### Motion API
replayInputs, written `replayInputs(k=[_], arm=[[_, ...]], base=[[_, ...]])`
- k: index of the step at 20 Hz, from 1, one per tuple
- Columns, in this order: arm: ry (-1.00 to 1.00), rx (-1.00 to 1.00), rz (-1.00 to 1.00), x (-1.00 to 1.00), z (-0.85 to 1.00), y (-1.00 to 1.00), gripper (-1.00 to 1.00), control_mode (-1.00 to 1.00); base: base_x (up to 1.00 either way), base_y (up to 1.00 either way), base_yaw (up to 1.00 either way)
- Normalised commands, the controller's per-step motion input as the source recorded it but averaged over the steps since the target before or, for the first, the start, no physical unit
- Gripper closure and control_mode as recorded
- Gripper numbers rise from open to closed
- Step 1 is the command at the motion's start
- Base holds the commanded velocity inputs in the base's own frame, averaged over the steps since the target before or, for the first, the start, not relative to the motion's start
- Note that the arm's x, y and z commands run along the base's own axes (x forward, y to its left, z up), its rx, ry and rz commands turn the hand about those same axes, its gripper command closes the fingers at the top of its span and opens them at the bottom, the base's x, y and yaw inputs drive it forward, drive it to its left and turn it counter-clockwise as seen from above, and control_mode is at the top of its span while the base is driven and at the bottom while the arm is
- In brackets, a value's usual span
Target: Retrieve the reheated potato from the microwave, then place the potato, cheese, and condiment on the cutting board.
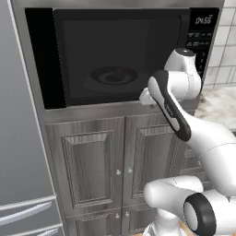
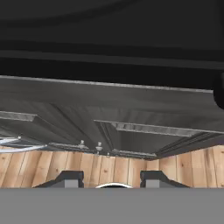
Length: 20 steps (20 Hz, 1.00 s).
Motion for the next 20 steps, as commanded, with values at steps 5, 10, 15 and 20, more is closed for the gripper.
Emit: replayInputs(k=[5,10,15,20], arm=[[-0.14,0.00,-0.03,-0.26,0.11,-0.10,-1.00,-1.00],[-0.19,0.00,-0.10,-0.07,0.51,-0.45,-1.00,-1.00],[-0.09,0.00,-0.14,0.00,0.50,-0.53,-1.00,-1.00],[-0.02,0.00,-0.14,0.03,0.41,-0.38,-1.00,-1.00]], base=[[0.00,0.00,0.00],[0.00,0.00,0.00],[0.00,0.00,0.00],[0.00,0.00,0.00]])
